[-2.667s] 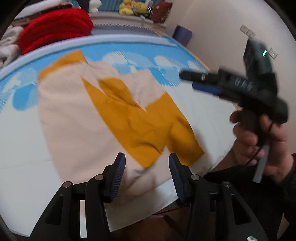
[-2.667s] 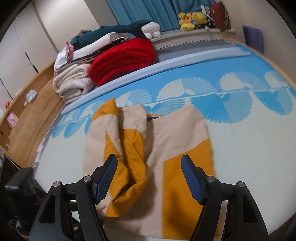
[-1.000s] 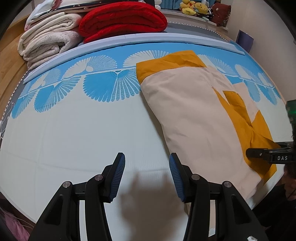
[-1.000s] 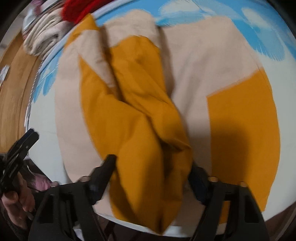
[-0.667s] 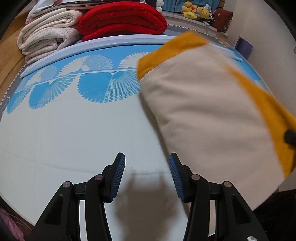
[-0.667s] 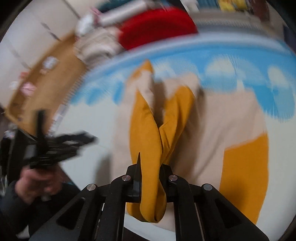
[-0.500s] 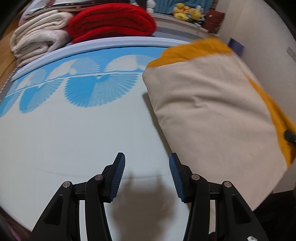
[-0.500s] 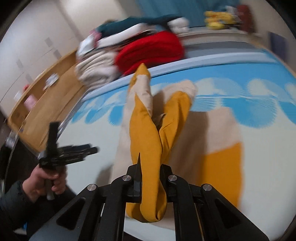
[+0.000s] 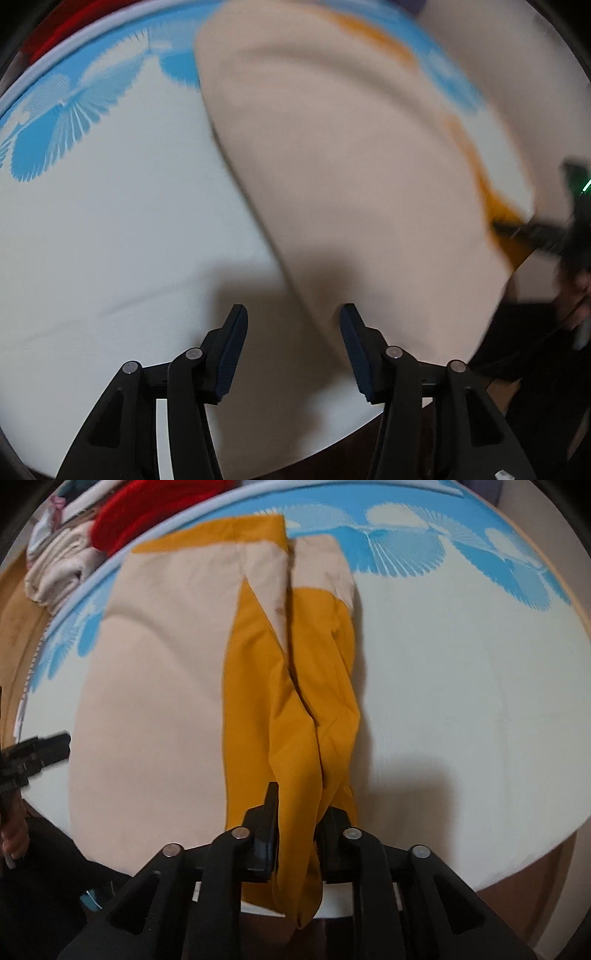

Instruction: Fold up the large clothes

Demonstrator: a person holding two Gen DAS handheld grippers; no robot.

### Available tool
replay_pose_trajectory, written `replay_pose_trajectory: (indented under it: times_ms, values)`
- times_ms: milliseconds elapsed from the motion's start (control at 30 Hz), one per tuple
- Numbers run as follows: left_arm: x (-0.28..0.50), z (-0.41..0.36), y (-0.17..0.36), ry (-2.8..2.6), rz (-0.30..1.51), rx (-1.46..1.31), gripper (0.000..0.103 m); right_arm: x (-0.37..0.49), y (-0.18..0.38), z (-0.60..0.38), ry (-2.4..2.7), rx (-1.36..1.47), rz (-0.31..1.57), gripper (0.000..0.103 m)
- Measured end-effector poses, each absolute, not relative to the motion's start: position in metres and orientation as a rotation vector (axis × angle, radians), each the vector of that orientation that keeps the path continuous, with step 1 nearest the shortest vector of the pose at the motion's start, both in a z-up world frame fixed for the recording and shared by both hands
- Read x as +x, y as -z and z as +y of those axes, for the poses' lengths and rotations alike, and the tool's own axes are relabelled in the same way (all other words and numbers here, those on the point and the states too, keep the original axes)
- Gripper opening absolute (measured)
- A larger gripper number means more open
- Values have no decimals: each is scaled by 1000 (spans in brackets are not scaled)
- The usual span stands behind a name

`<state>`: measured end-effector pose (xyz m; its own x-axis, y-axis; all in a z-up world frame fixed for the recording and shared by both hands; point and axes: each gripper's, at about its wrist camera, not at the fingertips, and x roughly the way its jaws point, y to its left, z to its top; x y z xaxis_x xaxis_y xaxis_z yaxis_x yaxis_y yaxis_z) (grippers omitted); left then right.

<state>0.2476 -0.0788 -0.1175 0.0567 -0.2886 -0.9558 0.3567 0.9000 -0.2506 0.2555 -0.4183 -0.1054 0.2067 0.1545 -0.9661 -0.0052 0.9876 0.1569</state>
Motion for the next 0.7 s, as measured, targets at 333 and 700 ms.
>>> replay_pose_trajectory:
  times_ms: [333,700]
  values:
    - [247,-96,109,618,1423,-29,53,256,122,-418,-104,59,1433,17]
    - [274,-81,105,582,1432,-185,71,260,55,-428,7,21,1127,43]
